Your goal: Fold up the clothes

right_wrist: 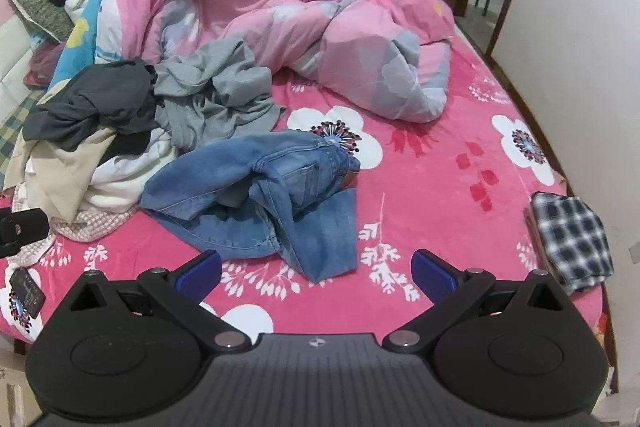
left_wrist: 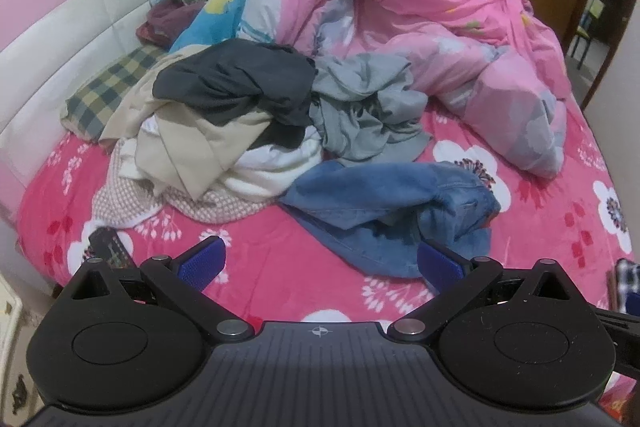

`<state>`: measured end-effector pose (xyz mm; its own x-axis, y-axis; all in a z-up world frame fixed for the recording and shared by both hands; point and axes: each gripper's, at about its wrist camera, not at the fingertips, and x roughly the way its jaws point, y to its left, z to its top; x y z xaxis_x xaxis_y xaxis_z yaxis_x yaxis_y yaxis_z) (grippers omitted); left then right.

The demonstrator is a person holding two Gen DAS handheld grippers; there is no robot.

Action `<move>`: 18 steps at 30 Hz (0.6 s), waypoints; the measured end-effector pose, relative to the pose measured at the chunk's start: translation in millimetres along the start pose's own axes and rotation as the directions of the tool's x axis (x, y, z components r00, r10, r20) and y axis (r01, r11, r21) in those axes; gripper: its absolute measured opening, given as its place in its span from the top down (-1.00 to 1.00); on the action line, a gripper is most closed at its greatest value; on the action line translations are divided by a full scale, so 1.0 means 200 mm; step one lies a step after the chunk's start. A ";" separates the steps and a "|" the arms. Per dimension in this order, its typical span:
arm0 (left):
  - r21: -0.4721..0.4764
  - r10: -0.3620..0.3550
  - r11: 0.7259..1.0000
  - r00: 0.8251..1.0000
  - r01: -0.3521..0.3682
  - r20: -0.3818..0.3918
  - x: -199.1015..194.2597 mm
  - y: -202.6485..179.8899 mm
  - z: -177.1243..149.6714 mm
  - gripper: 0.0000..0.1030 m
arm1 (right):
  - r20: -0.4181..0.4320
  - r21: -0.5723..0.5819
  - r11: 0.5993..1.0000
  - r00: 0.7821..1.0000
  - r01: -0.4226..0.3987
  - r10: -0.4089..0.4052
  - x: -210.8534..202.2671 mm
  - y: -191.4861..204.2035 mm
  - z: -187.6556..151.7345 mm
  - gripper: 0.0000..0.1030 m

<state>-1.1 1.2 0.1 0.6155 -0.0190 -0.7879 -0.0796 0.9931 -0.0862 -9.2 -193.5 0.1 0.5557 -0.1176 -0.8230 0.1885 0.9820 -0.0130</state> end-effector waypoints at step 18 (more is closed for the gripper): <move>0.049 0.014 0.999 1.000 -0.013 -0.006 -0.04 0.11 -0.13 -1.00 | 0.030 -0.018 0.999 0.999 0.042 -0.042 -0.09 0.21 -0.06 -1.00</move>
